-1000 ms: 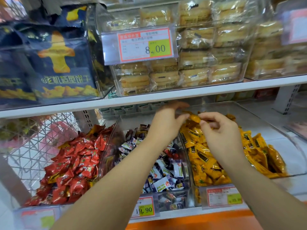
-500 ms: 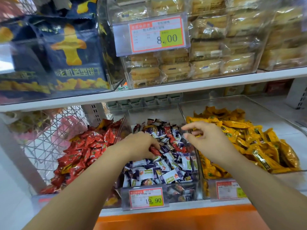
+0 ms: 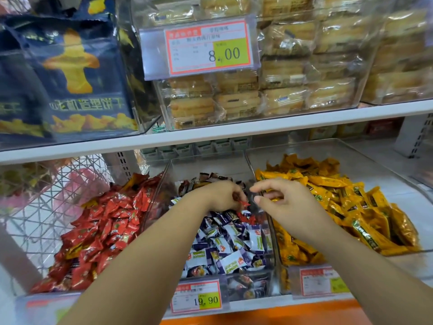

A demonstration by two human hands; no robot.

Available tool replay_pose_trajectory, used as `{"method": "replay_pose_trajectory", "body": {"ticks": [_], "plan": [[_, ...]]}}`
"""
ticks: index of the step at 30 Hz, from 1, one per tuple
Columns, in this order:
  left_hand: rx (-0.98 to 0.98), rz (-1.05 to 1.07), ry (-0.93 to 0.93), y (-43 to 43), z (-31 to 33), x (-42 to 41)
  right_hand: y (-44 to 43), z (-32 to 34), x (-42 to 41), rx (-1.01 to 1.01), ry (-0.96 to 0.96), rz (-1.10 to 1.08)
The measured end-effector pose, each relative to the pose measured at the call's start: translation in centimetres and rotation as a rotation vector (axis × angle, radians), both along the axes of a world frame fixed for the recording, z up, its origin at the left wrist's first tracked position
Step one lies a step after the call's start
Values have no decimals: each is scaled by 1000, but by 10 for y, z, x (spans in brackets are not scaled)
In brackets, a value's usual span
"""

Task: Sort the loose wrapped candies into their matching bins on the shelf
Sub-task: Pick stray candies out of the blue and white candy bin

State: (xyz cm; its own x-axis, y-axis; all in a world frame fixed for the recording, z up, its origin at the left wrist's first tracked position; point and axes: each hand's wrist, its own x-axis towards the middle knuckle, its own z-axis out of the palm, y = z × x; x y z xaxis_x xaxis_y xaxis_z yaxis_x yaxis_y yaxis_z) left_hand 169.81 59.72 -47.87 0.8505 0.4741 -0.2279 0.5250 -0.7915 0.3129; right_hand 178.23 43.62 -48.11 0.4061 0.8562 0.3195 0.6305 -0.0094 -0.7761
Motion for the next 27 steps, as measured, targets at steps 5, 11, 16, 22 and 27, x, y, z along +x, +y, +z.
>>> {"method": "replay_pose_trajectory", "body": {"ticks": [5, 11, 16, 22, 27], "plan": [[-58, 26, 95, 3, 0, 6, -1, 0, 1, 3, 37, 18], [-69, 36, 71, 0, -2, 2, -1, -1, 1, -17, 30, 5], [-79, 25, 41, -3, -5, -4, -2, 0, -1, -27, 7, -5], [-68, -3, -335, -18, 1, -30, 1, 2, -3, -19, -43, -41], [125, 121, -646, -34, 15, -82, 5, 8, -18, 33, -191, -76]]}}
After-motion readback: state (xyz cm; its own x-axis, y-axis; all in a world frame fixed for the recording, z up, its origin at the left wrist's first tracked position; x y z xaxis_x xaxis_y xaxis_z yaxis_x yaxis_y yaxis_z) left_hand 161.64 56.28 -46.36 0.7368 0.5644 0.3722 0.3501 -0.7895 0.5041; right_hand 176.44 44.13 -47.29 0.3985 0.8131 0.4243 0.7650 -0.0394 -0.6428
